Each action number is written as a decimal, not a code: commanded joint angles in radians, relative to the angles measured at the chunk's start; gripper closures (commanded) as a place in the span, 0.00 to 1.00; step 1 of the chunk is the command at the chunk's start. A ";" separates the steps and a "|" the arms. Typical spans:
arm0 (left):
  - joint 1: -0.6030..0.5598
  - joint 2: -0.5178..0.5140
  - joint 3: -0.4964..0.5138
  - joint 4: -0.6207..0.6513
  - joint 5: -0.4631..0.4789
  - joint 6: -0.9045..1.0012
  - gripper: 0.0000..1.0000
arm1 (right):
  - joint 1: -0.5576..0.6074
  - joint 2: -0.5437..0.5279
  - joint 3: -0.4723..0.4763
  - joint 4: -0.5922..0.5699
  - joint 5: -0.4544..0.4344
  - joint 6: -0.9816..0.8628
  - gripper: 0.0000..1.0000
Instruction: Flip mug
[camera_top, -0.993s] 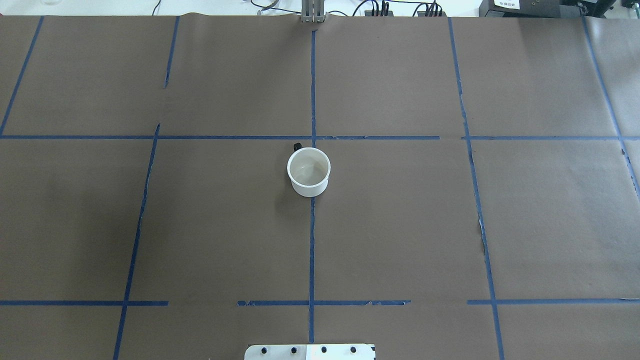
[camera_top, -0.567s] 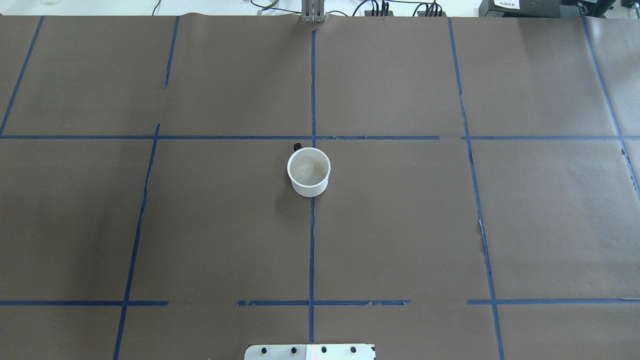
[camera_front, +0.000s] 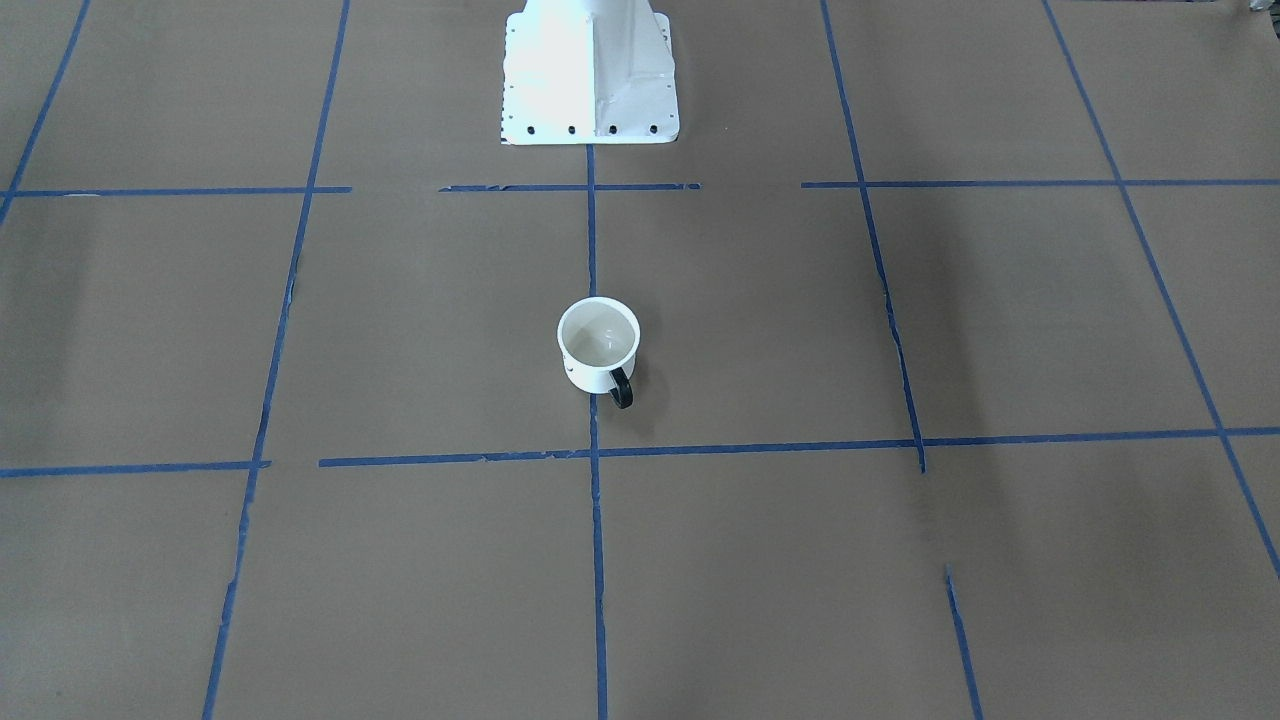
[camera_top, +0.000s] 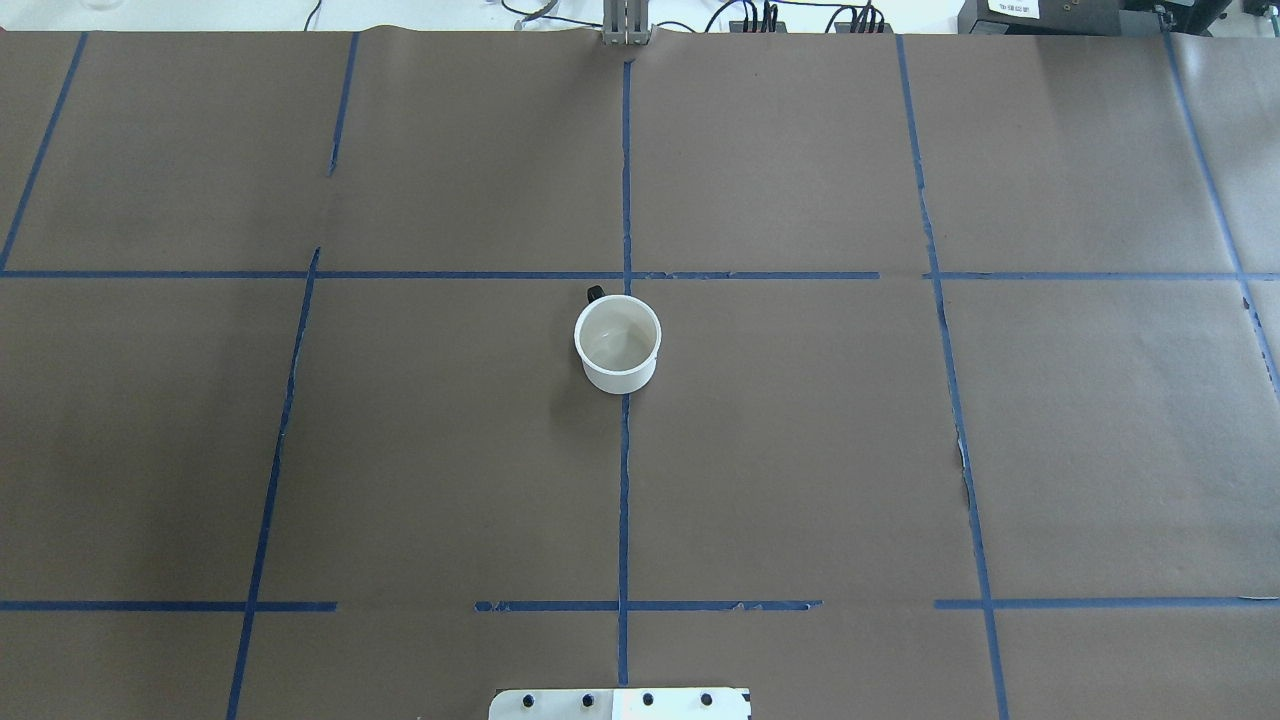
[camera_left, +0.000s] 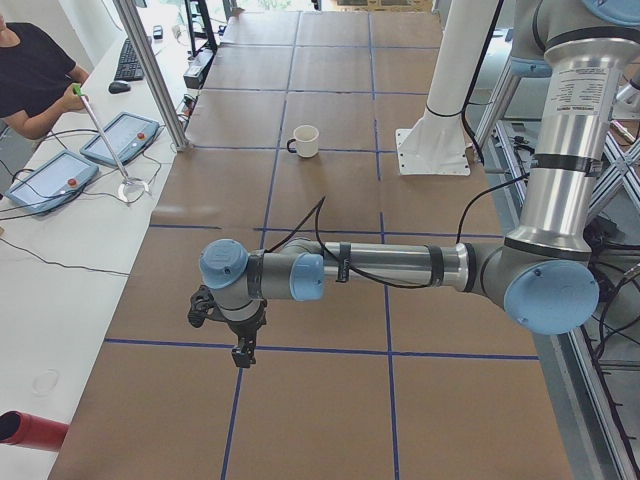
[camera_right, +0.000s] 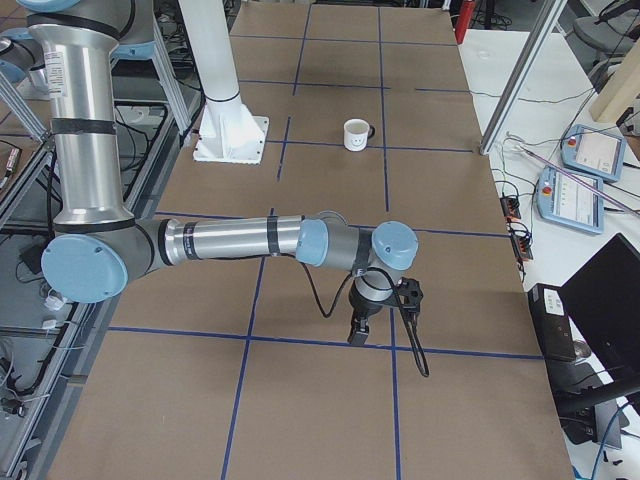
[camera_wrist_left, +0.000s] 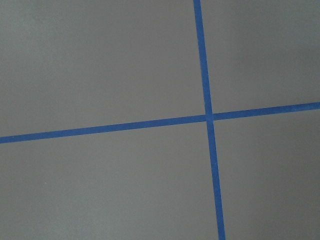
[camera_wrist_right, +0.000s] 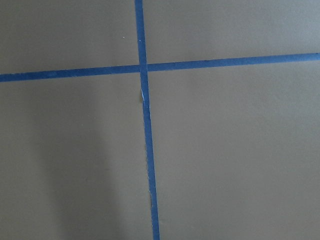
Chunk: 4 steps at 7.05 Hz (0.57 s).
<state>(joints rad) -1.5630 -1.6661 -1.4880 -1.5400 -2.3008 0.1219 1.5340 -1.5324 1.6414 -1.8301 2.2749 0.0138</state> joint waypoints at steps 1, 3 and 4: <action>0.000 0.058 -0.052 0.000 -0.044 -0.001 0.00 | 0.000 0.000 0.000 0.000 0.000 0.000 0.00; 0.000 0.074 -0.063 0.000 -0.046 -0.001 0.00 | 0.000 0.000 0.000 0.000 0.000 0.000 0.00; 0.000 0.074 -0.067 0.000 -0.045 -0.001 0.00 | 0.000 0.000 0.000 0.000 0.000 0.000 0.00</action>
<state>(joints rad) -1.5631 -1.5979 -1.5493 -1.5397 -2.3446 0.1212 1.5340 -1.5324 1.6414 -1.8300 2.2749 0.0138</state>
